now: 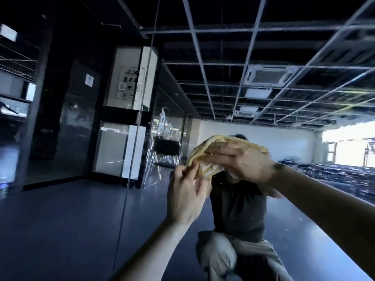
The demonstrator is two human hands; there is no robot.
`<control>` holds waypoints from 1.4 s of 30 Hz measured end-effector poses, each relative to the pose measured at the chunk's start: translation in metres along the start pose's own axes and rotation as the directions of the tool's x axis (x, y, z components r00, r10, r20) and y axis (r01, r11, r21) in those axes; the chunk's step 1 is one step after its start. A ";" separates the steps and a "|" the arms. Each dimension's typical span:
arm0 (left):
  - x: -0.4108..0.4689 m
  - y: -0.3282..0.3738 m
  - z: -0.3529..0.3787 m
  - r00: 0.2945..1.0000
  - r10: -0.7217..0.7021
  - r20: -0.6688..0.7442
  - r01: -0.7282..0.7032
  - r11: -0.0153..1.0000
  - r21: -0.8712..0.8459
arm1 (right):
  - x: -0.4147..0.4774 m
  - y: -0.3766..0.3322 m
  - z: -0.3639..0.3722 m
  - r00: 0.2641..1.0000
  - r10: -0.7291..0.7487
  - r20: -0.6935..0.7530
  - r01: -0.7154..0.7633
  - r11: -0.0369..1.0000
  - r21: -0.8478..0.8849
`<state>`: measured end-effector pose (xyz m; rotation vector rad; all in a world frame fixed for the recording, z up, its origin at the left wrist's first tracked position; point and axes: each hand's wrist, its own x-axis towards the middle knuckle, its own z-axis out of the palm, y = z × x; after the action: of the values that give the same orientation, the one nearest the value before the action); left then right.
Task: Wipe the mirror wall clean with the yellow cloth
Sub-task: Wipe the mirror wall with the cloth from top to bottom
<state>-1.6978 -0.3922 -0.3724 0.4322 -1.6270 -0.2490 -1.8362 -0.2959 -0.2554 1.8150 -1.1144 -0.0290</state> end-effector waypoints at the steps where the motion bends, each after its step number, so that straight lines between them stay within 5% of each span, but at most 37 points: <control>1: 0.007 0.002 -0.007 0.998 0.053 0.021 -0.054 0.996 0.071 | -0.006 0.002 0.000 1.000 0.011 -0.018 -0.012 1.000 -0.025; 4: 0.034 0.009 -0.021 0.953 0.252 0.169 -0.285 0.934 0.214 | -0.007 -0.004 0.004 0.988 0.055 -0.143 -0.068 0.994 -0.090; 7: 0.048 0.015 -0.026 0.909 0.278 0.310 -0.320 0.942 0.095 | 0.001 -0.022 0.008 0.966 0.137 -0.219 -0.148 0.989 -0.031; 10: 0.053 0.012 -0.026 0.958 0.191 0.215 -0.174 0.980 -0.094 | 0.006 -0.039 0.014 0.940 0.283 -0.189 -0.264 0.957 0.118; 13: 0.058 0.006 -0.035 0.972 0.057 0.226 -0.021 0.987 -0.158 | 0.007 -0.058 0.028 0.936 0.298 -0.187 -0.294 0.954 0.050; 16: 0.053 0.005 -0.044 0.972 0.071 0.224 -0.055 0.995 -0.079 | 0.010 -0.064 0.040 0.950 0.257 -0.175 -0.280 0.952 -0.124; 22: 0.043 0.000 -0.059 0.999 0.043 -0.011 -0.042 0.997 0.070 | 0.001 -0.018 0.026 0.979 0.087 -0.182 -0.148 0.924 -0.354; 28: 0.039 0.012 -0.047 0.985 0.169 0.044 -0.174 0.970 0.169 | -0.031 0.008 0.009 0.829 0.411 -0.380 -0.511 0.832 -0.217; 35: 0.008 0.043 0.017 0.943 0.309 0.125 -0.326 0.934 0.146 | -0.090 -0.011 0.023 0.972 0.134 -0.192 -0.190 0.933 -0.307; 37: 0.010 0.059 0.038 0.934 0.348 0.087 -0.356 0.927 0.118 | -0.105 0.017 -0.001 0.927 0.249 -0.279 -0.332 0.891 -0.309; 40: 0.022 0.090 0.067 0.937 0.347 0.042 -0.349 0.932 0.099 | -0.134 0.055 -0.039 0.742 0.503 -0.443 -0.635 0.740 -0.222; 42: 0.027 0.113 0.087 0.940 0.339 0.032 -0.340 0.937 0.080 | -0.149 0.057 -0.043 0.671 0.569 -0.475 -0.693 0.708 -0.132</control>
<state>-1.7999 -0.3093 -0.3104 0.2062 -1.7029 0.0778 -1.9418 -0.1682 -0.2543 1.0006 -1.3017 0.5489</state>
